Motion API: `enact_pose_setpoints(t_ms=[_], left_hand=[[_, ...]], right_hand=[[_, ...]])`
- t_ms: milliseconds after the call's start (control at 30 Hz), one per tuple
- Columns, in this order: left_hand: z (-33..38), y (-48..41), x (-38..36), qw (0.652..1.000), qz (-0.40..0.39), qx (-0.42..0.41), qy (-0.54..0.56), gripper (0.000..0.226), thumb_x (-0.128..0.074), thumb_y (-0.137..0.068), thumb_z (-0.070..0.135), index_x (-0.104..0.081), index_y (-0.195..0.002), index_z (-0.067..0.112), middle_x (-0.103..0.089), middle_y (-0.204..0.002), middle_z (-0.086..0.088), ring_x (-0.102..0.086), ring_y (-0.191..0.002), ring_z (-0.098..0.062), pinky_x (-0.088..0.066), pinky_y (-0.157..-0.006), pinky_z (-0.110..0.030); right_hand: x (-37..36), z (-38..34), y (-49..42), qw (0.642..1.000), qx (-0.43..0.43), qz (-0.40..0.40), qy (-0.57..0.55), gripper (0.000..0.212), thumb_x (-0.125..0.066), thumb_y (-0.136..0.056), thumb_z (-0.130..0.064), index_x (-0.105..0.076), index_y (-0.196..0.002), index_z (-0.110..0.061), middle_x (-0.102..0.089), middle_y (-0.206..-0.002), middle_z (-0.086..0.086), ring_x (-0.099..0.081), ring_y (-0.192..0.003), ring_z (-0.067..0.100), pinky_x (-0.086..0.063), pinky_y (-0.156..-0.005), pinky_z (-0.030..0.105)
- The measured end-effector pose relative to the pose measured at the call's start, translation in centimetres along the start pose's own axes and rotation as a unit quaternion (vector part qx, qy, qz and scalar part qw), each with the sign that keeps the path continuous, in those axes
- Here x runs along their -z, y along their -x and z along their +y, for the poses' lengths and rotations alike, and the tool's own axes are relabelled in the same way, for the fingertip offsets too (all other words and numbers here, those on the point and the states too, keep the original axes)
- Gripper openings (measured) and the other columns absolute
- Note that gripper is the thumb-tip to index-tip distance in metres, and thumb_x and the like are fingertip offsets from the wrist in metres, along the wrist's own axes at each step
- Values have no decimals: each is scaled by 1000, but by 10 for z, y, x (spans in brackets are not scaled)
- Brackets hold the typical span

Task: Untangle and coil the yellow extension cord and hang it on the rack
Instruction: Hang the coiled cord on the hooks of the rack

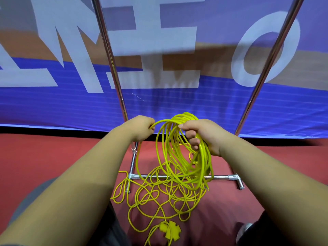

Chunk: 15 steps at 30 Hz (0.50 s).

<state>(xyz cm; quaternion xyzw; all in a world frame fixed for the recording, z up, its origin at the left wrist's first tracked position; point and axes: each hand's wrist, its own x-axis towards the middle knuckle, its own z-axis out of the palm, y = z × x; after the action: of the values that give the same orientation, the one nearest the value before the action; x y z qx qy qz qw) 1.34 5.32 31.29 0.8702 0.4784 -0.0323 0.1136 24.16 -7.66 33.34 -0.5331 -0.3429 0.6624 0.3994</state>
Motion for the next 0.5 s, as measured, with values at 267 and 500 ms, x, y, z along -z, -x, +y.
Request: enact_pose_setpoints(t_ms=[267, 500], left_hand=[[-42, 5, -16, 976, -68, 202, 42, 39, -49, -109, 33, -68, -101, 0, -76, -87, -15, -74, -78, -33, -63, -74, -44], [11, 2, -9, 872, 47, 211, 439, 10, -44, -107, 8, -48, -108, 17, -64, -92, -19, -68, -57, -27, -60, -49, -37]], right_hand=[[23, -17, 4, 991, 48, 59, -109, 19, -59, -101, -26, -50, -84, -26, -33, -54, -9, -28, -38, 9, -29, -44, 23], [27, -10, -8, 981, 87, 109, -132, 23, -62, -100, -27, -52, -80, -26, -37, -57, -8, -33, -40, 10, -34, -43, 25]])
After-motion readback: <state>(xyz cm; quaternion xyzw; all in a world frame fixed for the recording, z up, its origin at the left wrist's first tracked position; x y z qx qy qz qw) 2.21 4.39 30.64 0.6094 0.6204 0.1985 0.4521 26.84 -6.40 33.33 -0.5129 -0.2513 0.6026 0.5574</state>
